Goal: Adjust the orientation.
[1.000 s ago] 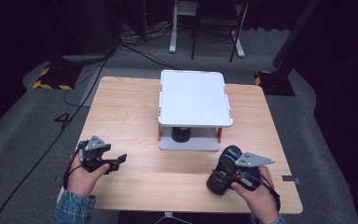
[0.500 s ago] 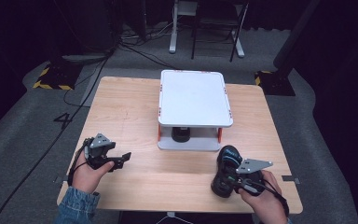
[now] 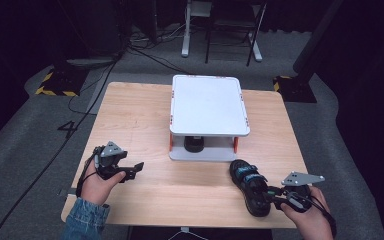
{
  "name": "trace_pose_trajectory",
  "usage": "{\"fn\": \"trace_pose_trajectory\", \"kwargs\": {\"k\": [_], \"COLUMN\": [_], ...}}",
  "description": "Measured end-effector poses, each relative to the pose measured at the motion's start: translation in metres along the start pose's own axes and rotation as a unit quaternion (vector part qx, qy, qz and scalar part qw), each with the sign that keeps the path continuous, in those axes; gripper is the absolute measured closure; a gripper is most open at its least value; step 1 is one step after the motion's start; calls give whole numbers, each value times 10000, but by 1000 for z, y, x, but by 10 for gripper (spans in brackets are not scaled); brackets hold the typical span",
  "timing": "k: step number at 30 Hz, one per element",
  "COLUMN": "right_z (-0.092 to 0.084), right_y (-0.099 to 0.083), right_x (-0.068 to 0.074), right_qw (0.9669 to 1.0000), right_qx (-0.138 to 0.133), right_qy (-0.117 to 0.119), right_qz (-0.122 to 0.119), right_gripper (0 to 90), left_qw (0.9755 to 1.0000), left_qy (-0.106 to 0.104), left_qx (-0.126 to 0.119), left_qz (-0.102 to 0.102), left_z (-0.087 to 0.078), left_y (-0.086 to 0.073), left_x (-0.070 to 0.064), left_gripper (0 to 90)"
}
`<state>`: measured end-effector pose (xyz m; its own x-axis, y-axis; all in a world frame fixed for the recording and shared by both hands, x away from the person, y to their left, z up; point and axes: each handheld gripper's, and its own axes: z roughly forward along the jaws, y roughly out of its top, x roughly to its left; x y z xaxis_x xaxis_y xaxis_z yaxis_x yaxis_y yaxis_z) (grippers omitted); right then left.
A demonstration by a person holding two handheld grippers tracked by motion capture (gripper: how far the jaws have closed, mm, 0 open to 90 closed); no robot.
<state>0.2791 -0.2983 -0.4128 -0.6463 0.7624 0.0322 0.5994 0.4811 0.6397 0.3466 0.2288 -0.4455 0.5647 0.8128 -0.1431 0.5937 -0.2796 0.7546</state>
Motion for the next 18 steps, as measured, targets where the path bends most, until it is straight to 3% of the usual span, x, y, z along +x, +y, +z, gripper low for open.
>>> {"fn": "trace_pose_trajectory", "kwargs": {"k": [1,2,4,5,6,7,9,11,18], "right_z": [0,-2,-4,-6,-9,-9,-9,-4,24], "right_y": [0,0,0,-1,-4,-4,-10,-17,-33], "right_x": [1,4,6,8,10,10,12,14,8], "right_qw": [10000,9998,9995,9988,9952,9952,9903,9878,9865], "right_qx": [-42,-208,-323,-465,-879,-879,-1171,-1265,-1135], "right_qy": [40,55,57,98,-40,-40,-313,-281,-180], "right_qz": [30,41,18,106,439,439,685,863,1163], "right_gripper": [636,547,506,425,247,247,204,169,171], "left_qw": [10000,10000,10000,10000,10000,10000,10000,10000,10000], "left_qy": [8,11,24,13,23,23,25,17,7], "left_qx": [-21,-36,-45,-35,-35,-35,-38,-17,5], "left_qz": [-25,-15,-47,-27,-29,-29,-37,-4,-18], "left_z": [0,-1,-2,-2,-2,-2,-1,-1,1], "left_y": [0,0,0,-1,-1,-1,-1,-1,-1], "left_x": [0,1,0,1,1,1,1,1,-1], "left_gripper": [225,225,225,225,225,225,225,225,225]}}
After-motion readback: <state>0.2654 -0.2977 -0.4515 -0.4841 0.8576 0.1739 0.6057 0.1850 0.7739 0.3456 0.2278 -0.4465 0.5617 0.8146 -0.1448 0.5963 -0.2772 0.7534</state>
